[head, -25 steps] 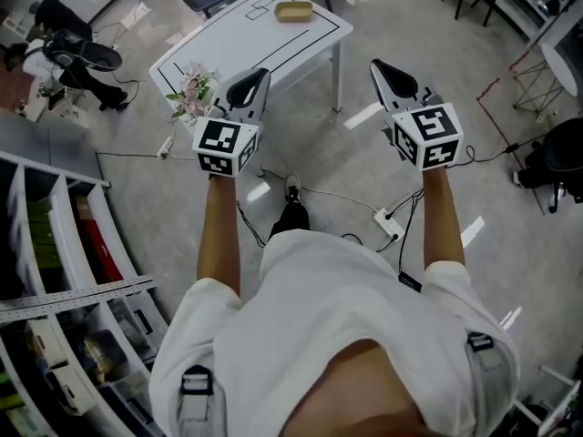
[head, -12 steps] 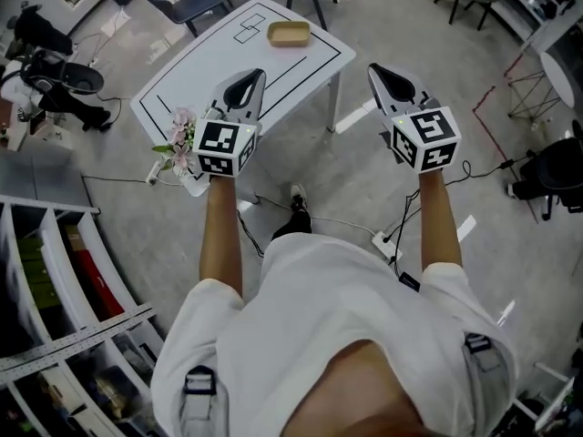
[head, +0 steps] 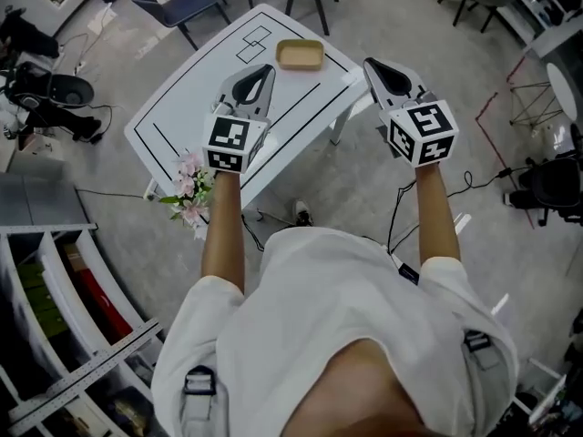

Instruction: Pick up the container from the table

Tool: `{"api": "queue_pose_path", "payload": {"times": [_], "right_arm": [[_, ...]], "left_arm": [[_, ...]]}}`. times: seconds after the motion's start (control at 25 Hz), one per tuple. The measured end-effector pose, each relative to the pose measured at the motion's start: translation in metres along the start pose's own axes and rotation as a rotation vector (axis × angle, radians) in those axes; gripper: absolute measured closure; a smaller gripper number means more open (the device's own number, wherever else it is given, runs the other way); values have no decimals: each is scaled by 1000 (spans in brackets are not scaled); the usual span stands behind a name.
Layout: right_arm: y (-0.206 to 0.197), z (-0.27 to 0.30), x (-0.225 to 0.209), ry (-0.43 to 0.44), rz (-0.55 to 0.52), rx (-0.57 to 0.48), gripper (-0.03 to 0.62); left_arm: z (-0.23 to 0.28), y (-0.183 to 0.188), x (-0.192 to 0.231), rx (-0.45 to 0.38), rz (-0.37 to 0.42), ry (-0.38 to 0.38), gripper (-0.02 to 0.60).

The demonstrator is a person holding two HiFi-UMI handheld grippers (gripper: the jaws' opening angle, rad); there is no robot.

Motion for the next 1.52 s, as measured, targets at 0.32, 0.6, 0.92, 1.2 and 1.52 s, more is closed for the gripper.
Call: {"api": "queue_pose_path", "payload": {"times": [0.32, 0.6, 0.92, 1.2, 1.52], "right_arm": [[-21, 72, -11, 84, -78, 107, 580], [-54, 137, -44, 146, -107, 237, 579], [-117, 228, -79, 368, -143, 382, 577], [-191, 281, -82, 534, -205, 503, 536], [-253, 315, -67, 663, -355, 615, 503]], "left_arm": [[57, -34, 46, 40, -58, 4, 563], [93, -65, 54, 121, -129, 44, 563], [134, -116, 62, 260, -266, 204, 563], [153, -160, 58, 354, -345, 300, 563], [148, -197, 55, 410, -429, 373, 563]]}}
Point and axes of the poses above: the fingertips, and each gripper's own axes: z forward along the fingers, x to its left, y out of its top, the point moved 5 cm from there along -z, backward along the fingers, and after that the axes turned 4 degrees about -y, right-handed, at the moved point
